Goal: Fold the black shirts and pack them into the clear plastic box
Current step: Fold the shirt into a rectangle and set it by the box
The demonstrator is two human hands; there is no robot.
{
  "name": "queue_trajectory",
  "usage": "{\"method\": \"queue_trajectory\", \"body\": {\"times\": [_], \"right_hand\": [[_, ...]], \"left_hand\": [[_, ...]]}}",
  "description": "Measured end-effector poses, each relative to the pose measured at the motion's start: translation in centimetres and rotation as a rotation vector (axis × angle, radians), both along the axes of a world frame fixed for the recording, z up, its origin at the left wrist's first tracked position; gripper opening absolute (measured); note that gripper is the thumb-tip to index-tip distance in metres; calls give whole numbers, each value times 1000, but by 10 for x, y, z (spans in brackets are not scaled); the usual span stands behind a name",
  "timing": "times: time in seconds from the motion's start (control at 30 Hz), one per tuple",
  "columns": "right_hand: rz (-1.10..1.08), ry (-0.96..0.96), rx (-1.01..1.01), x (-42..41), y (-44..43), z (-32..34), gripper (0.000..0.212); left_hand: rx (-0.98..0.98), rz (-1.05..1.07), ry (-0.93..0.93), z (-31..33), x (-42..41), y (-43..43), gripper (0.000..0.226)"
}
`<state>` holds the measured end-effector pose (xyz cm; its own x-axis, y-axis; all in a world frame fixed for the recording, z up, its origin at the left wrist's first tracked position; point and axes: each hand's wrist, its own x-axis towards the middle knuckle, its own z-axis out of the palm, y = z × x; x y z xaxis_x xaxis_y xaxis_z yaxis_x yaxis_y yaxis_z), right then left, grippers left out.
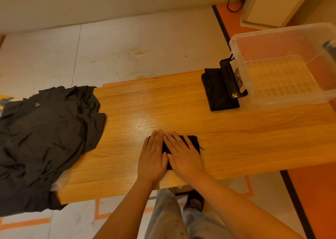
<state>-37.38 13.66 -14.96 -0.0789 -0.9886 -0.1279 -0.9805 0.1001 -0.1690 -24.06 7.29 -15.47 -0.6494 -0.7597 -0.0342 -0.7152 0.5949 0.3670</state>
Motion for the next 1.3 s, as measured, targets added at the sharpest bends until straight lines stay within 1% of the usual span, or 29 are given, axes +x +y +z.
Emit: {"method": "queue_trajectory", "body": {"times": [0.2,0.43,0.57,0.67,0.73,0.87,0.97,1.03,1.17,1.3], "right_hand": [[-87,-93,-6,-8,0,3,60],[-136,-84,11,-23,7,-1,61],[-166,-94,28,-33,13,-1,60],[-149,-110,67,-43,20,-1,59],[-135,-118,90,-48,23,2,59],[-87,-133,71,-58,21,16,58],[-22,-225,26,-61,11,25,57],[-1,-222,32,-62,2,33,54],[-12,-200,181,-62,-19,40,49],[5,-148,293,-60,-32,46,36]], "left_hand": [[29,40,14,-3,2,-1,61],[29,31,-4,-4,2,0,59],[42,27,-42,-1,4,-2,58],[66,12,-82,1,6,-2,57],[84,10,-99,4,6,-4,58],[104,-35,-161,23,2,-21,71],[99,-97,-241,40,-8,-37,61],[114,-125,-321,48,-18,-45,57],[162,-174,-441,54,-35,-57,44],[245,-240,-461,56,-43,-64,34]]}}
